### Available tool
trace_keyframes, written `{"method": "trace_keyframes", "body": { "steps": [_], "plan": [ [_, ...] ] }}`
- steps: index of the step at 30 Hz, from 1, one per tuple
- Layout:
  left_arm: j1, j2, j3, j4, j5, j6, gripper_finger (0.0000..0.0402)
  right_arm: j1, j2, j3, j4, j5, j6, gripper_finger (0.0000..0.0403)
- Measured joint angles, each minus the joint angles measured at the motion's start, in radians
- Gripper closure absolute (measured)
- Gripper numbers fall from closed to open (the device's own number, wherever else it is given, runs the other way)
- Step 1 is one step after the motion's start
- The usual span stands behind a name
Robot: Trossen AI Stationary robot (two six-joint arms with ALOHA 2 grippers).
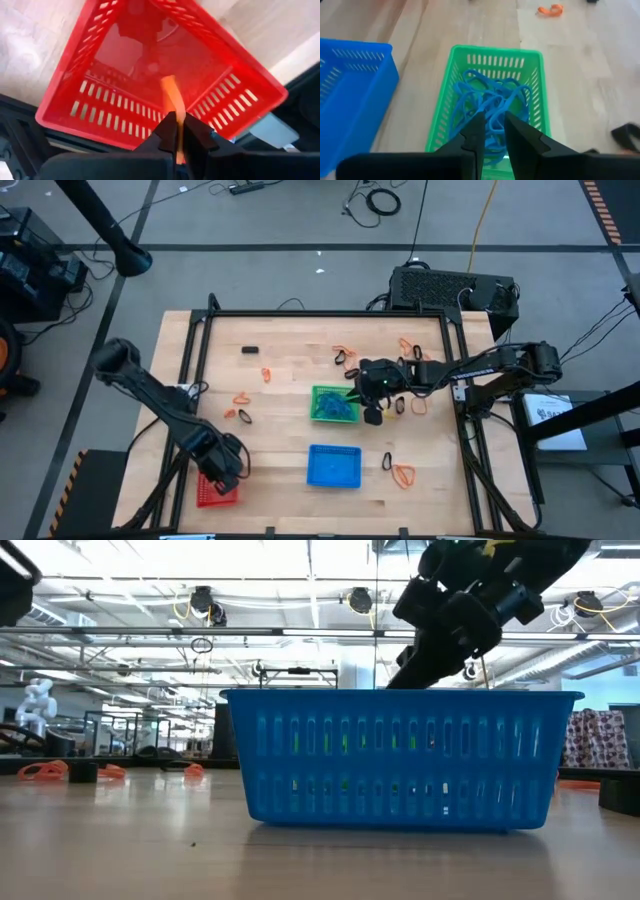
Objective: Sort rubber bands into baskets
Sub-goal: Put the orange rubberband into the red bin
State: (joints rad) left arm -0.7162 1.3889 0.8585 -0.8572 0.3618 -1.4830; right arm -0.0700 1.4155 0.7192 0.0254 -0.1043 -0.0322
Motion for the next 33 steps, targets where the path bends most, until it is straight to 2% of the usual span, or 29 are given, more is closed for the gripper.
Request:
{"method": "trace_keyframes", "body": {
  "steps": [6,17,20,28,33],
  "plan": [
    [0.0,0.035,0.0,0.012,0.0,-0.003,0.0377,0.0,0.0,0.0,-0.058,-0.006,0.185,0.0337],
    [0.003,0.042,0.0,-0.018,0.0,-0.003,0.0372,0.001,0.0,0.006,-0.114,-0.006,0.123,0.0337],
    [0.003,0.042,0.0,-0.027,-0.008,0.005,0.0348,0.001,0.0,0.007,-0.115,-0.006,0.096,0.0337],
    [0.006,0.042,0.0,-0.015,-0.009,-0.001,0.0236,0.001,0.0,0.007,-0.118,-0.005,0.096,0.0337],
    [0.045,0.04,0.0,-0.02,0.088,0.011,0.0218,0.001,0.0,0.007,-0.103,-0.005,0.097,0.0337]
  ]
}}
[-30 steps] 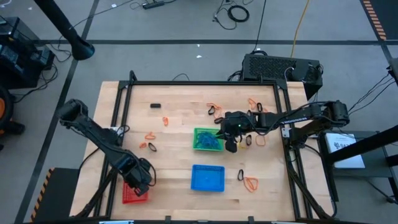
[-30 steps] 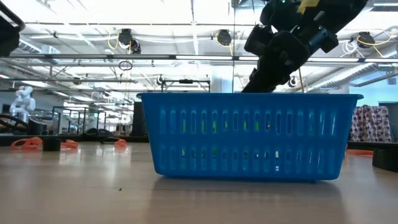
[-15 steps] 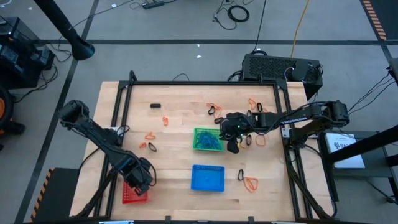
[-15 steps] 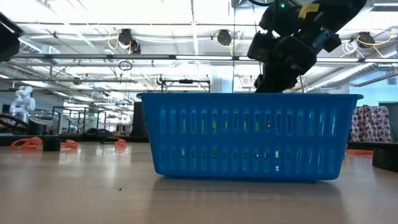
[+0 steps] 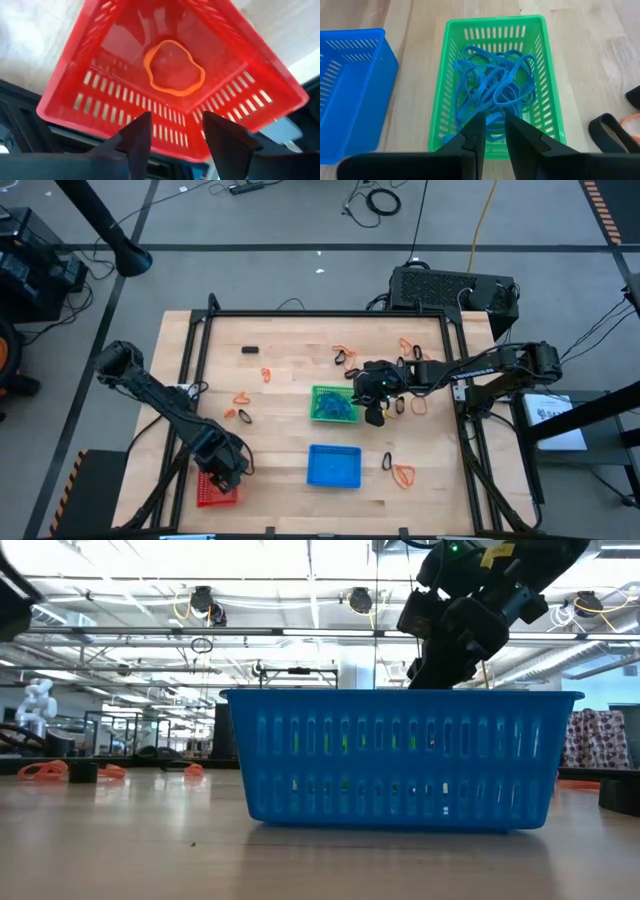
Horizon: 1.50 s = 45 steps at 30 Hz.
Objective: Sort rubber bands into baskets
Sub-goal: Put the orange rubberband into the red bin
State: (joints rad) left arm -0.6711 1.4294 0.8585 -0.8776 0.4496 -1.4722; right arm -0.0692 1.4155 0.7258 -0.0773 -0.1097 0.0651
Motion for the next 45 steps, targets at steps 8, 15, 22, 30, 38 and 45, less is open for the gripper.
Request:
{"method": "trace_keyframes", "body": {
  "steps": [8,15,22,30,38,45],
  "plan": [
    [0.118,-0.051,0.0,-0.001,0.022,0.124,0.0217,0.0,0.0,0.0,-0.001,0.005,0.012,0.0337],
    [0.25,-0.138,0.001,-0.103,-0.049,0.298,0.0217,0.0,0.0,0.0,-0.002,0.007,0.054,0.0337],
    [0.396,-0.211,0.001,-0.199,-0.3,0.59,0.0217,0.0,0.0,0.0,-0.003,0.006,0.065,0.0337],
    [0.496,-0.175,-0.055,-0.253,-0.438,0.819,0.0217,0.022,0.0,-0.004,-0.001,0.035,0.081,0.0337],
    [0.568,-0.163,-0.14,-0.243,-0.506,0.921,0.0217,0.052,0.0,-0.031,-0.006,0.035,0.081,0.0337],
    [0.616,-0.163,-0.191,-0.201,-0.52,0.956,0.0217,0.055,0.0,-0.032,-0.002,0.035,0.093,0.0337]
  ]
}}
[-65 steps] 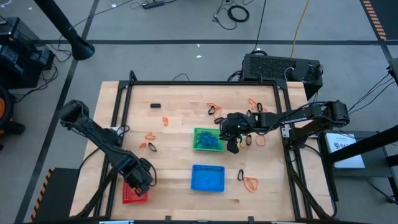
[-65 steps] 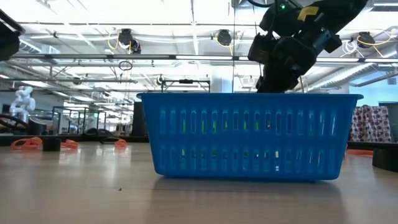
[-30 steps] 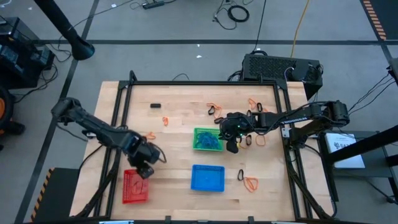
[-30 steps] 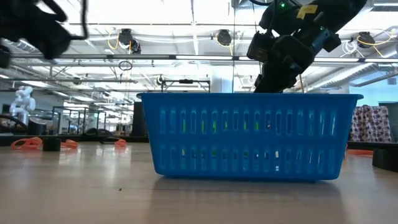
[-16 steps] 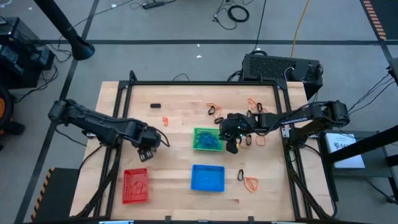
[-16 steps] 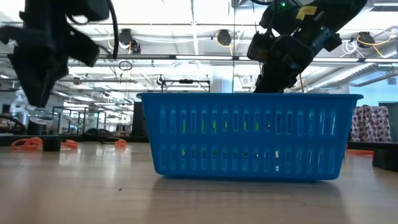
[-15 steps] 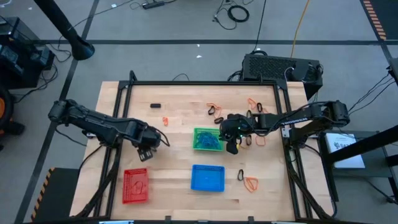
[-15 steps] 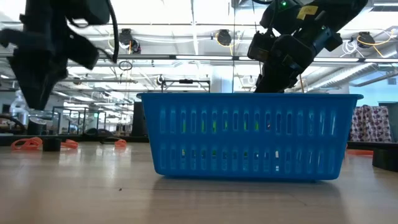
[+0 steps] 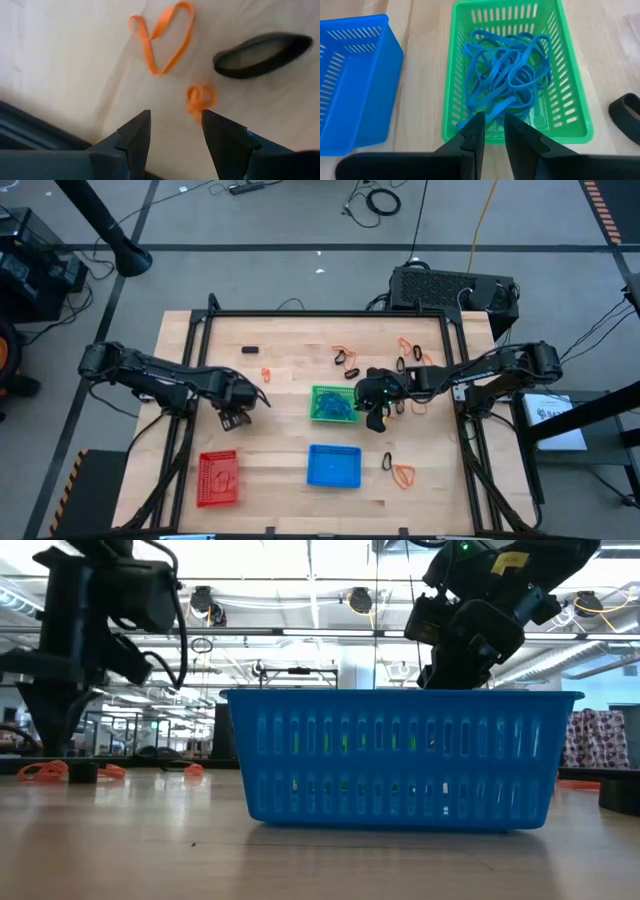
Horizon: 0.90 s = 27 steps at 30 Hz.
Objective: Sort rubber bands into baskets
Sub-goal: Put the orange rubberband into the red bin
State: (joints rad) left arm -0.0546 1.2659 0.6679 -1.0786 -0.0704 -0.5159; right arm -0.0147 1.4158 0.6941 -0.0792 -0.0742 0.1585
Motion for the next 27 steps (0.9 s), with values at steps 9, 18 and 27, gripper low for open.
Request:
{"method": "trace_keyframes", "body": {
  "steps": [9,18,27],
  "plan": [
    [0.056,0.0,-0.079,0.133,0.051,0.027,0.0217,0.014,0.0,-0.001,-0.001,0.0,0.006,0.0337],
    [0.087,0.0,-0.117,0.209,0.107,0.033,0.0241,0.017,0.0,-0.002,-0.003,0.0,-0.031,0.0337],
    [0.088,0.0,-0.041,0.135,0.128,0.025,0.0389,0.017,0.0,-0.002,-0.003,0.0,-0.039,0.0337]
  ]
}}
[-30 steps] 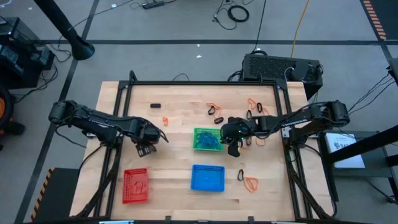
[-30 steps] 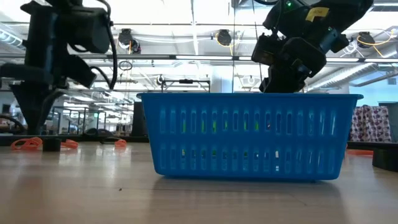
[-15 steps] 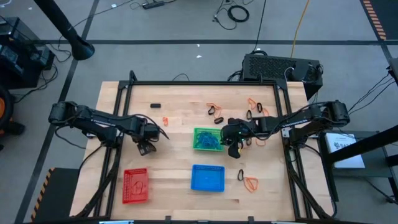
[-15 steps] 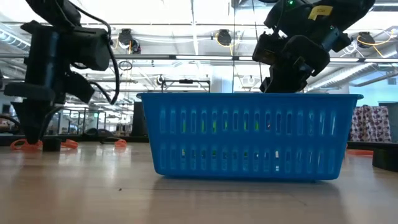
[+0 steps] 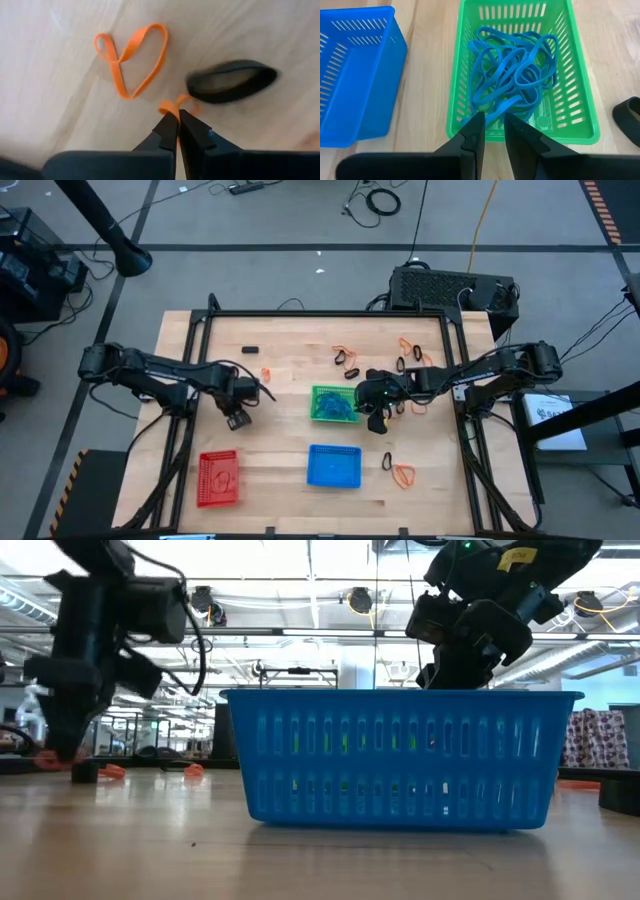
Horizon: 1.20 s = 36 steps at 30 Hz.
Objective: Sort rubber bands into baskets
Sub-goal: Put the orange rubberband into the red bin
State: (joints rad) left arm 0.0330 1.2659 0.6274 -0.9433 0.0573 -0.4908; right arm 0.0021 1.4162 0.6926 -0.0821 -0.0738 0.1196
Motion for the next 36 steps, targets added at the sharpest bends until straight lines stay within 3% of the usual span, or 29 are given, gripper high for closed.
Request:
{"method": "trace_keyframes", "body": {
  "steps": [6,11,15,22,26,31,36],
  "plan": [
    [-0.021,-0.008,0.19,-0.179,0.061,-0.06,0.0396,0.0,0.0,0.0,-0.011,0.0,0.0,0.0337],
    [-0.103,-0.01,0.293,-0.222,0.258,-0.247,0.0397,0.0,0.0,0.0,-0.068,0.0,0.013,0.0337],
    [-0.242,-0.01,0.305,-0.225,0.367,-0.416,0.0398,0.0,0.0,0.0,-0.094,0.0,0.063,0.0337],
    [-0.53,-0.01,0.305,-0.164,0.379,-0.749,0.0398,0.023,0.0,0.0,-0.096,0.0,0.129,0.0337],
    [-0.664,-0.009,0.305,-0.074,0.319,-0.812,0.0398,0.05,0.0,0.0,-0.095,0.0,0.13,0.0337],
    [-0.747,0.012,0.305,0.022,0.173,-0.796,0.0384,0.07,0.0,0.0,-0.094,-0.001,0.13,0.0337],
    [-0.759,0.05,0.304,0.005,0.175,-0.833,0.0361,0.072,0.0,0.0,-0.092,-0.001,0.128,0.0337]
  ]
}}
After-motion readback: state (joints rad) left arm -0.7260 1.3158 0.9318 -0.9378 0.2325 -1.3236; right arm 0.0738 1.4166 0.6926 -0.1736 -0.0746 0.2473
